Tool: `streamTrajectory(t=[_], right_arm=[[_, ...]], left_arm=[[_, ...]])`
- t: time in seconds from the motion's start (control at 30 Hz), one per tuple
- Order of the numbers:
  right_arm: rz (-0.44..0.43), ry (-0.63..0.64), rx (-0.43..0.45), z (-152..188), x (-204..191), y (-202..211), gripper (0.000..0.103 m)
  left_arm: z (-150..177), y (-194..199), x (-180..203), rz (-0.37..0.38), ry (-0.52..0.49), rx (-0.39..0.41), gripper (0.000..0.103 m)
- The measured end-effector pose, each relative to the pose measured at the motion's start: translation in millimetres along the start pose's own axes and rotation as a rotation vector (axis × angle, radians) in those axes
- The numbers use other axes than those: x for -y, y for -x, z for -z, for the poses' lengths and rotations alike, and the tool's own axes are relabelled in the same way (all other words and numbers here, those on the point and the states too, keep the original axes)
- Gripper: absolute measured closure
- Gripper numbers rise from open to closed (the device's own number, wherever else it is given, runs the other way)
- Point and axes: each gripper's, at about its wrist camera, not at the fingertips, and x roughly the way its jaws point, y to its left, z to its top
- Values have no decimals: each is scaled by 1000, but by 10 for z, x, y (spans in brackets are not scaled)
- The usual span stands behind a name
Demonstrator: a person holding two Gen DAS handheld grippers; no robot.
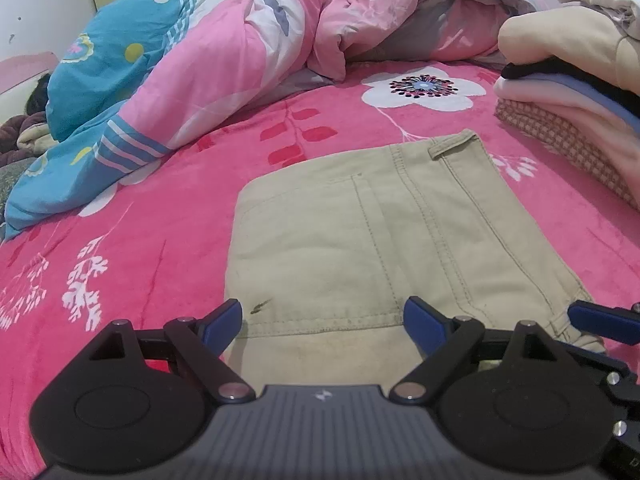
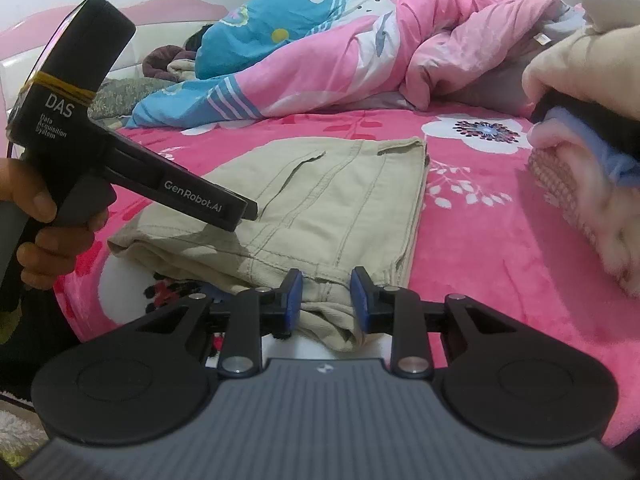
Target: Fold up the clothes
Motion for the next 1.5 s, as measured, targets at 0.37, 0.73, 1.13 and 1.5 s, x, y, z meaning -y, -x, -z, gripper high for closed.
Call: streamTrajectory(t=[0.37, 0.73, 1.13, 1.5], right_arm=[[-6, -13, 13, 37, 7, 26, 76], [-25, -17, 18, 37, -15, 35, 60], [-60, -86, 51, -55, 31, 202, 33], [-45, -324, 47, -217, 324, 275, 3]], left_arm=[[13, 7, 3, -7, -8, 2, 14], [11, 1, -66, 19, 30, 2, 12], [77, 307, -647, 105, 239, 21, 2], [330, 400, -1016, 170, 387, -15, 0]])
